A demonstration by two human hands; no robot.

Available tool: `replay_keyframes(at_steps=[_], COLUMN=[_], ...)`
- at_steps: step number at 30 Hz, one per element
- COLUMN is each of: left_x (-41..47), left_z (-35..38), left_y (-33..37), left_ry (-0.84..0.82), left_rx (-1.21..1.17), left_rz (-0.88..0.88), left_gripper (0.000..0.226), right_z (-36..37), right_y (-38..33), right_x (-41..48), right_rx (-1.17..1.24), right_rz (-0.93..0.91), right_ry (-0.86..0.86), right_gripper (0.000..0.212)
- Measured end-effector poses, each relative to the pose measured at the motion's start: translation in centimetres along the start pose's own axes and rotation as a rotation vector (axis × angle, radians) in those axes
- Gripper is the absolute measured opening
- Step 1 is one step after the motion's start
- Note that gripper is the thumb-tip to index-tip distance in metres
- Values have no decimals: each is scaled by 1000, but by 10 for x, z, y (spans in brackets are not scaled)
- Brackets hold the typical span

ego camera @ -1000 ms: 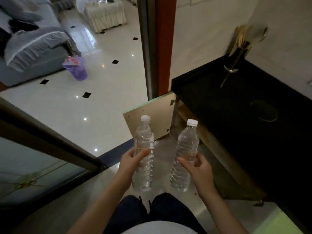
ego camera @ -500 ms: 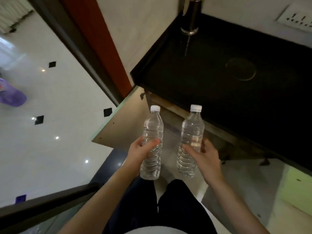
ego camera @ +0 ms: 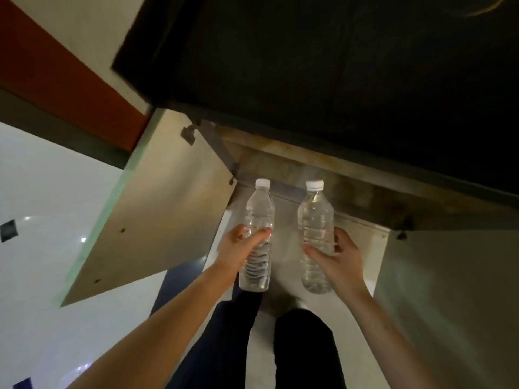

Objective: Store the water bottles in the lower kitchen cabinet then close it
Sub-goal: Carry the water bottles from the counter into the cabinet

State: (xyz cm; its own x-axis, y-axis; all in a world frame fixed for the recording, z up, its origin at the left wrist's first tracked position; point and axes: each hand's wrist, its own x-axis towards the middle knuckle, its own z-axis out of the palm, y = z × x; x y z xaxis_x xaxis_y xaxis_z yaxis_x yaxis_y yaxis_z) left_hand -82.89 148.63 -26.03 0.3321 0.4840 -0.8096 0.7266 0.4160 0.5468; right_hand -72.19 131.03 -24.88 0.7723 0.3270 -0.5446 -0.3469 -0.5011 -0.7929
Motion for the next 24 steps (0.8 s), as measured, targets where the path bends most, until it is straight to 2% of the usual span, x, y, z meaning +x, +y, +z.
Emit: replay_keyframes(at_steps=[5, 9, 15, 18, 21, 24], left_x=[133, 243, 391, 440, 471, 487], left_z=[38, 69, 112, 133, 149, 161], left_y=[-50, -73, -87, -88, -89, -91], left_ry=[-40, -59, -12, -3, 1, 47], left_rx=[25, 25, 109, 153, 179, 226], left_rz=[63, 124, 337, 411, 481, 566], left_gripper=[36, 33, 34, 37, 26, 29], right_z=[35, 63, 92, 101, 108, 114], right_y=[101, 167, 246, 267, 280, 289], right_x=[100, 191, 316, 359, 390, 410], right_rx=[13, -20, -61, -67, -81, -77], right_rz=[16, -58, -162, -218, -270, -277], right_ry=[12, 51, 146, 172, 166, 241], right_gripper=[37, 35, 32, 31, 23, 25])
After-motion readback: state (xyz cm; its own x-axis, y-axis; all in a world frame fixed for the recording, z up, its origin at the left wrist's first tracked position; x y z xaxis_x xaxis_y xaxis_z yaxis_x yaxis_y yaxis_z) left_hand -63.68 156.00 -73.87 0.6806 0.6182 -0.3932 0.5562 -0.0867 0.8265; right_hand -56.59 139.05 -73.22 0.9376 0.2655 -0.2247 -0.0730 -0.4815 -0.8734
